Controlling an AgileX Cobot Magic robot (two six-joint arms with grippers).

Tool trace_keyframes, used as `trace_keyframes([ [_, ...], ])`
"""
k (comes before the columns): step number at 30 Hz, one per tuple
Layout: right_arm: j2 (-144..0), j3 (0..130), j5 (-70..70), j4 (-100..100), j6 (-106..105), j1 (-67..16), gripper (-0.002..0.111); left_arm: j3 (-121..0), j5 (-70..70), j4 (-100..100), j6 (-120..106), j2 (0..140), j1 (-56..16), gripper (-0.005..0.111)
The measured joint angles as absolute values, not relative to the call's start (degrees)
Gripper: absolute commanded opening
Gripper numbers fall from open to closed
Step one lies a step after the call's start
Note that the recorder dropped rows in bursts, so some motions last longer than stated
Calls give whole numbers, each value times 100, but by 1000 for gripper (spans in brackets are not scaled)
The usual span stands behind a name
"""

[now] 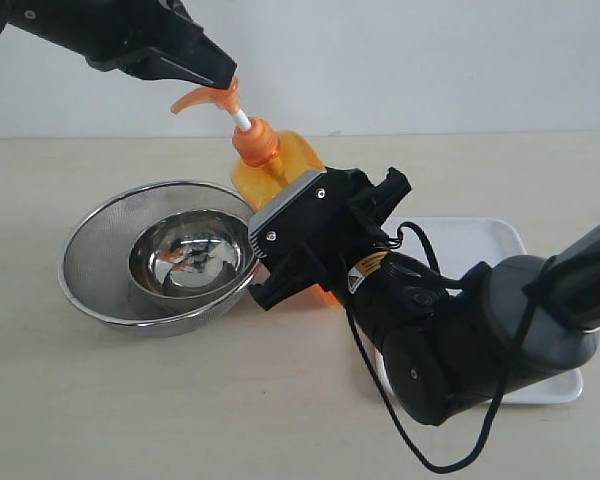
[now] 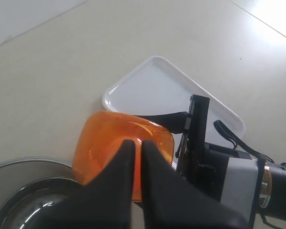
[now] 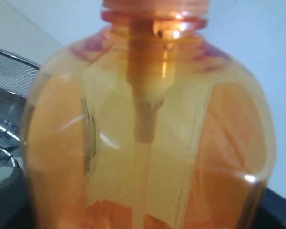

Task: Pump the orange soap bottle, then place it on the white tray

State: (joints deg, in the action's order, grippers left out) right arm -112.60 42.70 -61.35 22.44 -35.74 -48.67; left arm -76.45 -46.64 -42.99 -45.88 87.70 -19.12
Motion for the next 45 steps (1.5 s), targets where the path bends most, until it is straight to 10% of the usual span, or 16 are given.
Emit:
trace_keyframes([
  [45, -11260, 4270, -6135, 2151, -3385, -4802, 1, -7247, -3844, -4851, -4867, 9009, -1888, 5],
])
